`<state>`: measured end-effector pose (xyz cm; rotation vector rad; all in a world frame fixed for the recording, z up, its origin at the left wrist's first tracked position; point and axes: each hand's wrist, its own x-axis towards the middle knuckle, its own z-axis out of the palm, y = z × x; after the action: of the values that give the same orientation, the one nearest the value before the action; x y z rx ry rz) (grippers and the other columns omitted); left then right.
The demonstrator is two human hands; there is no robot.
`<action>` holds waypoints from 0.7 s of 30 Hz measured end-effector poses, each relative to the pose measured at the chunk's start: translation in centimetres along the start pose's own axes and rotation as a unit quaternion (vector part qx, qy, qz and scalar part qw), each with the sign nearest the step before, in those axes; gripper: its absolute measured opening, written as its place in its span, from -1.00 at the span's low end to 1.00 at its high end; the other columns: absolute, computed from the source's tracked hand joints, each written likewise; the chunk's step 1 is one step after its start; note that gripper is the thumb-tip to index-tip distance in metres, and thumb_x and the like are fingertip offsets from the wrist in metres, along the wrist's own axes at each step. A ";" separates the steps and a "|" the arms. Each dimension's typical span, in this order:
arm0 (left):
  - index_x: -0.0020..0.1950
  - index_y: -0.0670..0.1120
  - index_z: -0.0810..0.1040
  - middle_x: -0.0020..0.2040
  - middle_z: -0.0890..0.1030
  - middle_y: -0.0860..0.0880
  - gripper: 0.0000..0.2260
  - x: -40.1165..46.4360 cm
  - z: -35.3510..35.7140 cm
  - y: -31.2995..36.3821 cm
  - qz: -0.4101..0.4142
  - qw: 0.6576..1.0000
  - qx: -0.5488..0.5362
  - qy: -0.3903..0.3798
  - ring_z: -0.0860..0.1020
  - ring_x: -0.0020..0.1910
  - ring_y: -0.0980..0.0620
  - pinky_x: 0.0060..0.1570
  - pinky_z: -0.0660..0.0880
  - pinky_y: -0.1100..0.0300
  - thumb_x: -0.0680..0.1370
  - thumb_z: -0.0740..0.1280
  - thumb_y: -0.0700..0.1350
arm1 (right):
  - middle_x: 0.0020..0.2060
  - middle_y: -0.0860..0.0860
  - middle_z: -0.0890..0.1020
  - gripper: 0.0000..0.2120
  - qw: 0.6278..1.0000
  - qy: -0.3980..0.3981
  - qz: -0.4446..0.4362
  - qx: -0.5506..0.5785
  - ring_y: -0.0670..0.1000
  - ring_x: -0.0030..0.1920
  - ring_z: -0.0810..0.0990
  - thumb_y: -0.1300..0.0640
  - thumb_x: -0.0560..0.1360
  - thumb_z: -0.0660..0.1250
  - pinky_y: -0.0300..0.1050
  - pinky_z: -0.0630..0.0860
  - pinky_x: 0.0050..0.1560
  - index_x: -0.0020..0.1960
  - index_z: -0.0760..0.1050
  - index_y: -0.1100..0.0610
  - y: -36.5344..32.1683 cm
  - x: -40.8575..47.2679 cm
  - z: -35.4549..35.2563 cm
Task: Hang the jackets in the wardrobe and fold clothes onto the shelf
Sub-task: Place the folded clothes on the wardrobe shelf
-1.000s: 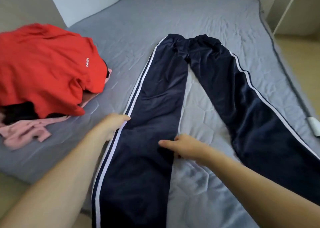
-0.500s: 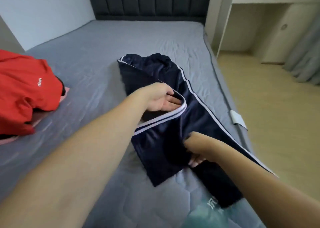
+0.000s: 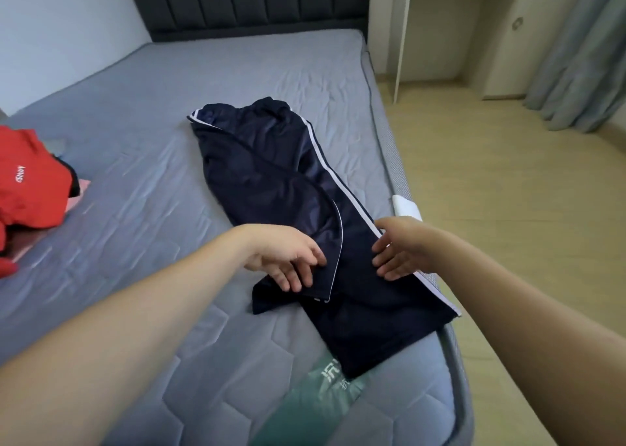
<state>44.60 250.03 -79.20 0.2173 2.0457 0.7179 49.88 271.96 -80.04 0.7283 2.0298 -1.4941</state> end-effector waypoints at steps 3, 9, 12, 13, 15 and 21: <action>0.04 -0.11 0.54 -0.22 0.61 -0.10 -0.75 0.2 0.3 0.7 0.008 0.996 0.026 0.088 0.50 -0.40 0.03 -0.45 0.41 0.25 0.57 0.10 -0.29 | -0.17 0.24 0.63 -0.51 0.997 -0.058 0.020 -0.038 0.17 -0.28 0.63 -0.14 0.61 0.13 -0.05 0.59 -0.31 0.10 0.44 0.32 0.3 0.4 1.2; 0.20 -0.24 0.48 -0.08 0.59 -0.22 -0.70 -1.6 -1.7 -3.5 -0.085 0.985 0.064 0.134 0.64 -0.17 -0.22 -0.34 0.50 0.14 0.57 0.06 -0.36 | -0.24 0.12 0.51 -0.82 0.993 -0.033 -0.036 -0.106 0.06 -0.29 0.49 0.07 0.59 0.27 -0.08 0.47 -0.38 -0.02 0.44 0.20 -0.9 1.4 7.0; 0.10 -0.18 0.52 -0.12 0.69 -0.18 -0.74 -1.9 -2.2 -3.8 -0.088 0.996 -0.009 0.012 0.67 -0.28 -0.13 -0.40 0.58 0.15 0.55 0.10 -0.37 | -0.26 0.16 0.53 -0.85 0.993 -0.063 -0.024 -0.095 0.11 -0.31 0.54 0.26 0.63 0.10 -0.02 0.56 -0.37 0.01 0.43 0.25 -0.8 0.9 5.8; 0.09 -0.16 0.52 -0.09 0.69 -0.16 -0.74 -1.0 -3.0 -3.1 -0.076 0.996 0.010 0.046 0.66 -0.30 -0.10 -0.42 0.57 0.17 0.55 0.09 -0.35 | -0.32 0.14 0.51 -0.81 0.992 -0.072 -0.015 -0.103 0.08 -0.39 0.52 0.27 0.63 0.05 -0.06 0.57 -0.44 -0.05 0.42 0.23 -0.5 0.3 4.3; 0.09 -0.10 0.51 0.02 0.64 -0.14 -0.74 1.7 -5.1 -1.2 -0.030 0.969 0.124 0.212 0.62 -0.24 -0.09 -0.33 0.57 0.13 0.53 0.09 -0.27 | -0.46 0.06 0.41 -0.75 0.987 -0.051 -0.001 -0.155 -0.03 -0.58 0.36 0.27 0.63 0.05 -0.24 0.42 -0.59 -0.19 0.38 0.17 0.8 -1.1 0.5; 0.51 0.18 0.23 0.56 0.14 0.07 -0.56 9.9 -6.6 1.7 0.047 0.893 0.348 0.282 0.06 0.51 -0.12 0.42 0.08 -0.30 0.62 0.06 -0.07 | -0.53 0.12 0.40 -0.69 0.949 0.034 0.036 -0.312 0.00 -0.73 0.31 0.18 0.62 0.22 -0.31 0.31 -0.61 -0.26 0.33 0.26 4.7 -4.1 -3.2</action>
<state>33.46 252.86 -82.65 0.5712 2.8157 0.0522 55.73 275.74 -79.64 0.5789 2.3118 -0.7109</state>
